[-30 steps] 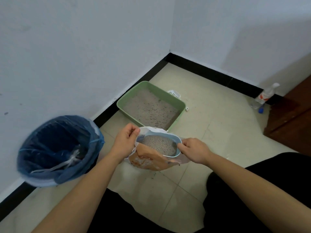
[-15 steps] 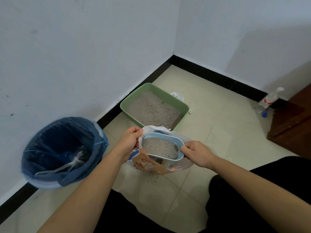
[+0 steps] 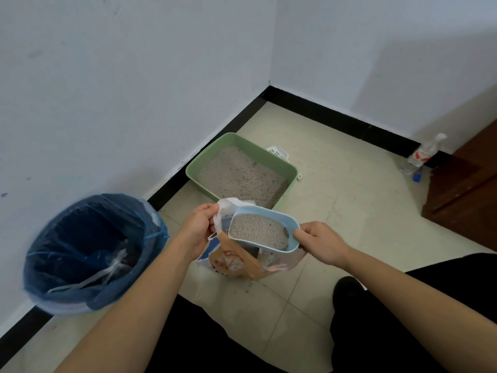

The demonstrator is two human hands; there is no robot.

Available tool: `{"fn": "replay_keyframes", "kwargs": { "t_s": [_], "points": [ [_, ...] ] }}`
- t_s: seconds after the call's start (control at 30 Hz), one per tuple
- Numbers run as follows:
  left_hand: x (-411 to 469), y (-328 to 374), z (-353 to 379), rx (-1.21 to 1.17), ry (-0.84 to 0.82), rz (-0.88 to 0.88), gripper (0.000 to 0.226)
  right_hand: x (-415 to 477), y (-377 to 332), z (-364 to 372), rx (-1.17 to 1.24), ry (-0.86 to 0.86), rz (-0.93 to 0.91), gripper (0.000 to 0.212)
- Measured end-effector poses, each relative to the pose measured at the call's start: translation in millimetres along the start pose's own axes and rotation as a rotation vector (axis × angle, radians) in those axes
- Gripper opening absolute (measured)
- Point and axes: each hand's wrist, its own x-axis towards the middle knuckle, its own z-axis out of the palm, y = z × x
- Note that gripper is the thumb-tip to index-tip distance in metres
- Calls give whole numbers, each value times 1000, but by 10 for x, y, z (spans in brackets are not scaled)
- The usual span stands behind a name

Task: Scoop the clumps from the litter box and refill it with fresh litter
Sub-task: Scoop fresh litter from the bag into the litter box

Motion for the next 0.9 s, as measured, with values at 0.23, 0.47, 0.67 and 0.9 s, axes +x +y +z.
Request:
{"fn": "replay_keyframes", "kwargs": {
  "t_s": [0.23, 0.47, 0.67, 0.9],
  "points": [
    [102, 135, 128, -53, 69, 21, 27, 12, -170, -441, 214, 55, -29, 37],
    [169, 90, 153, 39, 104, 75, 22, 585, -609, -846, 208, 160, 54, 35],
    [182, -44, 129, 75, 156, 93, 28, 1385, -611, -393, -122, 34, 146, 36],
    [205, -113, 48, 102, 182, 108, 27, 1828, -273, 204, -526, -62, 122, 17]
  ]
}}
